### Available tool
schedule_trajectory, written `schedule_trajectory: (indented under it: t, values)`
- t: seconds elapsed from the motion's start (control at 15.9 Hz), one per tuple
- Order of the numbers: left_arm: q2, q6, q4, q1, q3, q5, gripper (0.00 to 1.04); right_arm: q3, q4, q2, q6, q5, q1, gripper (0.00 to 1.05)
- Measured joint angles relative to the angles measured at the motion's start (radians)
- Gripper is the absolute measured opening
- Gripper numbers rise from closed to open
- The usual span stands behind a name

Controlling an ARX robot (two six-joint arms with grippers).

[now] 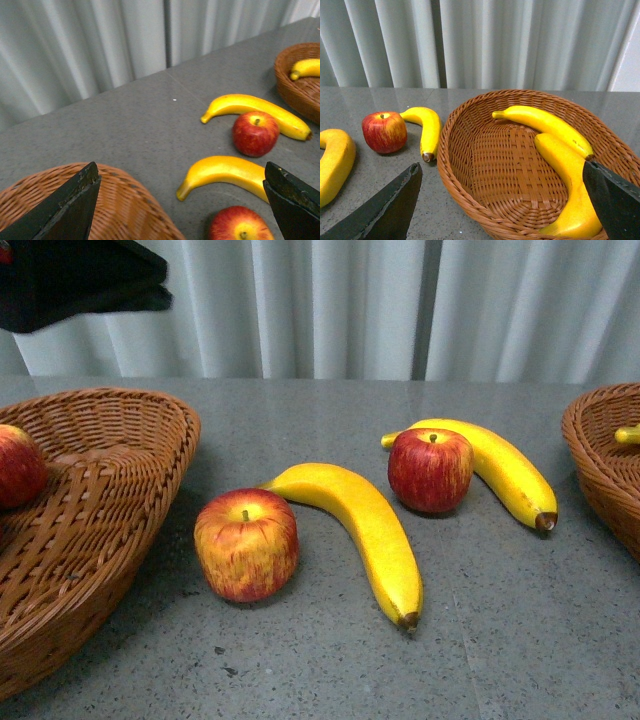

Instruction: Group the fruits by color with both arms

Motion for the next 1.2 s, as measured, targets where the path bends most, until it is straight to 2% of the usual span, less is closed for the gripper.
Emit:
schedule_trajectory:
  t: [0.19, 0.31, 0.63, 1.2]
  values:
    - [0.088, 0.078, -0.085, -0.126, 0.028, 0.028, 0.98, 0.0, 0.0, 0.0, 0.0, 0.0, 0.0, 0.98]
    - [0.135, 0.108, -0.11, -0.17, 0.047, 0.041, 0.98, 0.0, 0.0, 0.0, 0.0, 0.0, 0.0, 0.98]
    - [0.266, 0.217, -0.15, -0.177, 0.056, 0.035, 0.98, 0.0, 0.0, 0.0, 0.0, 0.0, 0.0, 0.98]
    - [0.402, 0.379, -0.099, -0.188, 0.077, -0.015, 0.98, 0.0, 0.0, 0.0, 0.0, 0.0, 0.0, 0.98]
